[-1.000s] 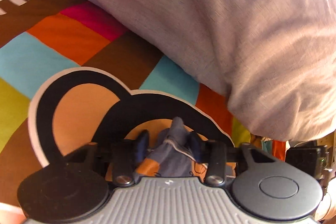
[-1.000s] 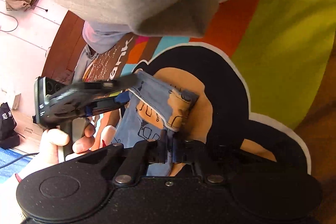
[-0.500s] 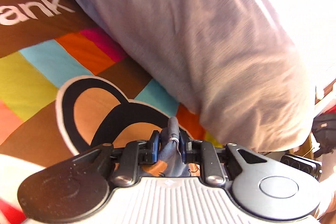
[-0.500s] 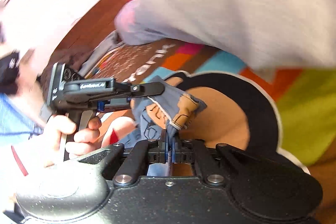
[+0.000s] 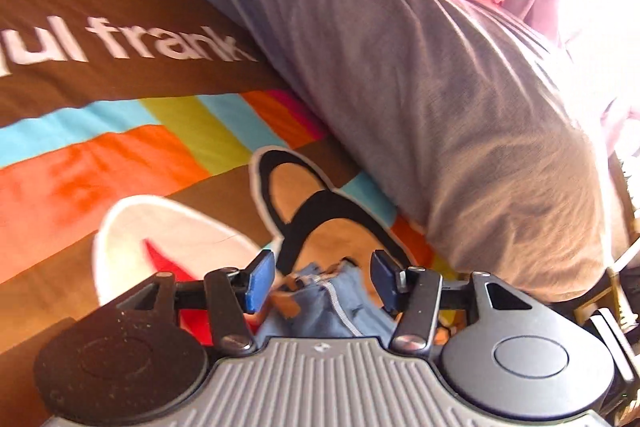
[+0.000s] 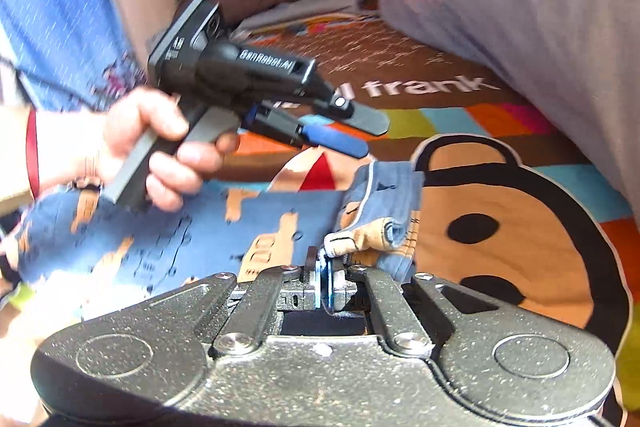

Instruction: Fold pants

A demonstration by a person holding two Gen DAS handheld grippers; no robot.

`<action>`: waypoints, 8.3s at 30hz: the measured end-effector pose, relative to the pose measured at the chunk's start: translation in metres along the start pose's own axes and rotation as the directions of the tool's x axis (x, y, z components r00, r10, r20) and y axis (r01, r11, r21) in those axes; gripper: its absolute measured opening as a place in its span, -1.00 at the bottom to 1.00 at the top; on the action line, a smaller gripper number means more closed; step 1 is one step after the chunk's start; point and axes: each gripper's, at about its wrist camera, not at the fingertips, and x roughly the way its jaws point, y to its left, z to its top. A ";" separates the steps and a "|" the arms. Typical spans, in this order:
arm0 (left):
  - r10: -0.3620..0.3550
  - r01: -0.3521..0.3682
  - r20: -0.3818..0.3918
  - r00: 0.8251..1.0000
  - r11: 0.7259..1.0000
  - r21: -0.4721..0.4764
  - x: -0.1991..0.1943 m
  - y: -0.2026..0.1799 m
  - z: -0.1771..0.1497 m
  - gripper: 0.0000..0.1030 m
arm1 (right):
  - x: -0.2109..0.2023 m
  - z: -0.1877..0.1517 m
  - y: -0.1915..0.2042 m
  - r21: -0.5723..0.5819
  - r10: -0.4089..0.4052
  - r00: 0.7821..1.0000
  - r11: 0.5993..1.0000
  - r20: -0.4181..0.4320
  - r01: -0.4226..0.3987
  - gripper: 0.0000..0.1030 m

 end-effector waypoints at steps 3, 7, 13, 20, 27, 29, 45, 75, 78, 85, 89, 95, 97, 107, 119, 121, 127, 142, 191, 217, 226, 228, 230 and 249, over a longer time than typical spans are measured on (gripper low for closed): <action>0.094 -0.094 -0.006 0.996 0.995 0.042 -0.018 -0.003 -0.015 0.22 | 0.010 0.000 0.021 -0.129 0.003 1.000 0.992 -0.022 -0.006 -0.96; 0.172 -0.171 -0.011 0.985 0.982 0.076 -0.050 -0.005 -0.045 0.22 | 0.018 -0.004 0.053 -0.364 0.034 0.997 0.930 -0.074 -0.059 -0.95; 0.212 -0.212 -0.006 0.977 0.977 0.036 -0.082 -0.005 -0.075 0.28 | 0.032 -0.025 0.086 -0.617 0.024 0.989 0.779 -0.149 -0.112 -0.67; 0.095 -0.096 -0.012 0.995 0.995 -0.019 -0.054 -0.020 -0.055 0.44 | 0.033 -0.023 0.089 -0.624 0.005 0.990 0.776 -0.139 -0.091 -0.68; 0.355 -0.361 -0.115 0.928 0.932 -0.032 -0.008 -0.052 -0.022 0.42 | 0.038 -0.025 0.093 -0.643 -0.022 0.991 0.763 -0.134 -0.070 -0.68; 0.421 -0.424 -0.137 0.897 0.905 0.004 0.003 -0.061 -0.019 0.42 | 0.039 -0.027 0.096 -0.648 -0.030 0.991 0.759 -0.131 -0.063 -0.68; 0.499 -0.518 -0.161 0.852 0.847 -0.118 -0.051 -0.043 -0.056 0.33 | 0.033 -0.025 0.092 -0.629 -0.026 0.994 0.776 -0.106 -0.047 -0.68; 0.395 -0.381 -0.040 0.918 0.847 -0.370 -0.077 -0.027 -0.092 0.48 | 0.012 -0.040 0.118 -0.735 0.030 0.995 0.673 -0.090 -0.087 -0.85; 0.446 -0.409 0.008 0.895 0.828 -0.385 -0.092 -0.028 -0.099 0.46 | 0.011 -0.039 0.112 -0.696 0.006 0.994 0.714 -0.108 -0.080 -0.54; 0.609 -0.588 0.015 0.793 0.772 -0.241 -0.130 -0.056 -0.132 0.47 | -0.012 0.012 0.080 -0.376 0.077 0.991 0.920 -0.107 -0.112 0.06; 0.641 -0.634 0.007 0.767 0.761 -0.137 -0.144 -0.078 -0.160 0.47 | 0.019 0.040 0.084 -0.395 0.072 0.990 0.912 -0.120 -0.114 -0.09; 0.441 -0.438 0.049 0.896 0.897 -0.063 -0.132 -0.115 -0.177 0.59 | 0.070 0.116 0.065 -0.422 0.466 0.793 0.675 -0.392 -0.605 -0.10; 0.423 -0.421 0.054 0.904 0.906 -0.047 -0.118 -0.120 -0.176 0.61 | 0.087 0.141 0.060 -0.423 0.473 0.708 0.577 -0.524 -0.699 -0.09; 0.393 -0.372 0.044 0.918 0.895 -0.245 -0.080 -0.094 -0.175 0.59 | 0.159 0.157 0.065 -0.403 0.279 0.503 0.345 -0.818 -0.847 -0.45; 0.361 -0.331 0.052 0.931 0.896 -0.294 -0.076 -0.085 -0.177 0.21 | 0.187 0.138 0.081 -0.389 0.178 0.433 0.237 -0.884 -0.891 -0.76; 0.374 -0.345 0.048 0.926 0.893 -0.288 -0.073 -0.084 -0.177 -0.16 | 0.184 0.144 0.080 -0.390 0.185 0.437 0.241 -0.880 -0.889 -0.90; 0.365 -0.333 0.076 0.928 0.902 -0.274 -0.076 -0.088 -0.176 -0.52 | 0.172 0.148 0.076 -0.399 0.212 0.454 0.257 -0.865 -0.880 -0.94; 0.386 -0.356 0.041 0.922 0.883 -0.306 -0.074 -0.082 -0.184 -0.47 | 0.194 0.130 0.091 -0.353 0.145 0.395 0.251 -0.907 -0.901 -0.30; 0.619 -0.598 0.143 0.772 0.784 -0.167 -0.143 -0.105 -0.192 0.74 | 0.064 0.099 0.018 -0.562 0.335 0.788 0.561 -0.517 -0.607 0.15; 0.588 -0.444 0.219 0.778 0.762 -0.471 -0.376 0.054 -0.259 0.91 | 0.025 0.077 0.175 -0.260 0.550 0.788 0.746 -0.277 -0.613 0.60; 0.488 -0.352 0.230 0.842 0.819 -0.452 -0.354 0.081 -0.254 0.98 | 0.043 0.071 0.195 -0.259 0.553 0.771 0.731 -0.316 -0.631 0.60; 0.452 -0.312 0.252 0.856 0.839 -0.446 -0.351 0.082 -0.251 0.97 | 0.051 0.070 0.200 -0.253 0.557 0.765 0.728 -0.324 -0.637 0.60; 0.455 -0.318 0.252 0.854 0.840 -0.439 -0.350 0.082 -0.250 0.72 | 0.055 0.069 0.204 -0.253 0.559 0.760 0.724 -0.330 -0.642 0.60; 0.576 -0.430 0.257 0.776 0.781 -0.453 -0.376 0.053 -0.261 -0.61 | 0.099 0.062 0.232 -0.498 0.305 0.912 0.767 -0.273 -0.405 -0.32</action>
